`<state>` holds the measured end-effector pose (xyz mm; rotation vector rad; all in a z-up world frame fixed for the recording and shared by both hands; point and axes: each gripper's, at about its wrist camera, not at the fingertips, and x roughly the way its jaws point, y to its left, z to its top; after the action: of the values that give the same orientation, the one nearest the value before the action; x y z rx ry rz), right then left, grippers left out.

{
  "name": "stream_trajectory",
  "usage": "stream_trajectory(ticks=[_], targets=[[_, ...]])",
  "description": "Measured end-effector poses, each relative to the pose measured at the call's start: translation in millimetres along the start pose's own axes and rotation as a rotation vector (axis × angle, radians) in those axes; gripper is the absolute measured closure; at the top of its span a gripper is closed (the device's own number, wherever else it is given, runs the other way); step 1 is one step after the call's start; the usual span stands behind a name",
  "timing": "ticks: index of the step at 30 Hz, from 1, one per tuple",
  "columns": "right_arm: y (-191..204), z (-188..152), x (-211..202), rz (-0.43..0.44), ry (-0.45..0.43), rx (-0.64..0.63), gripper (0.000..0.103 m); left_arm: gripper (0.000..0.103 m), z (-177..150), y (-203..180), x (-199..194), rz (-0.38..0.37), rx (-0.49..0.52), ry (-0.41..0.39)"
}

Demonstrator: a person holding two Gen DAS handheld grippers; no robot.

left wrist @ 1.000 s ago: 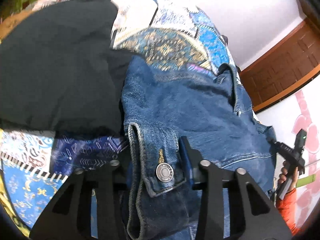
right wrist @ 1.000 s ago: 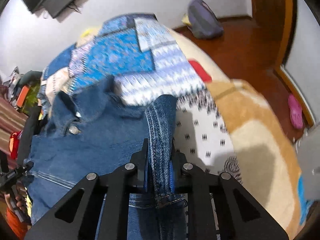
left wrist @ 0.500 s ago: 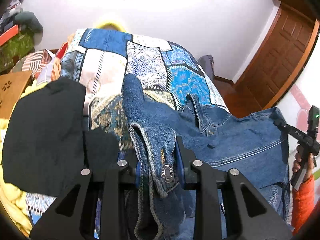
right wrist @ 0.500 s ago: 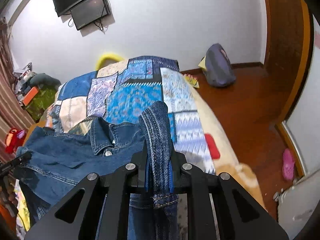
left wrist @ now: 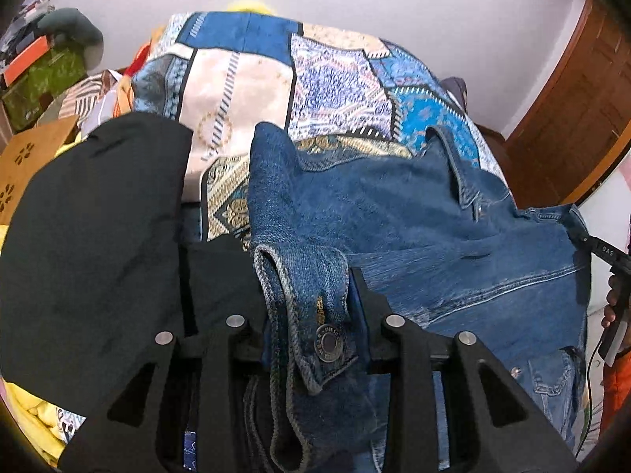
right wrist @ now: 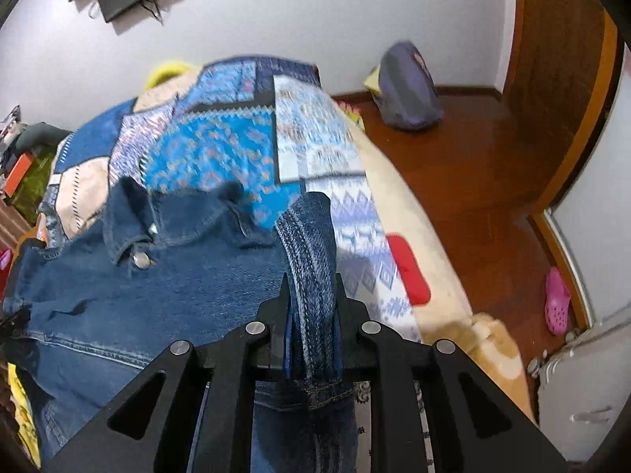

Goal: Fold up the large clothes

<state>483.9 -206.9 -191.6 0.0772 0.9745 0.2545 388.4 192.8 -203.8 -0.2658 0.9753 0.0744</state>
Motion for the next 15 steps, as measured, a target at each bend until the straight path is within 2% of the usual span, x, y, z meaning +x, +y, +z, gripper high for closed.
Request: stream_trajectory(ticks=[8,11,15], targets=[[-9,-6,-16,-0.05,0.058,-0.007,0.085,0.064,-7,-6,-2,0.063,0.032,0.031],[-9,-12,-37,-0.04,0.065,-0.02,0.085,0.06,-9,-8,-15,0.074,0.039,0.023],[-4,-25,-73,-0.031,0.045,-0.063,0.083,0.06,-13,-12,-42,0.104,0.074,-0.01]])
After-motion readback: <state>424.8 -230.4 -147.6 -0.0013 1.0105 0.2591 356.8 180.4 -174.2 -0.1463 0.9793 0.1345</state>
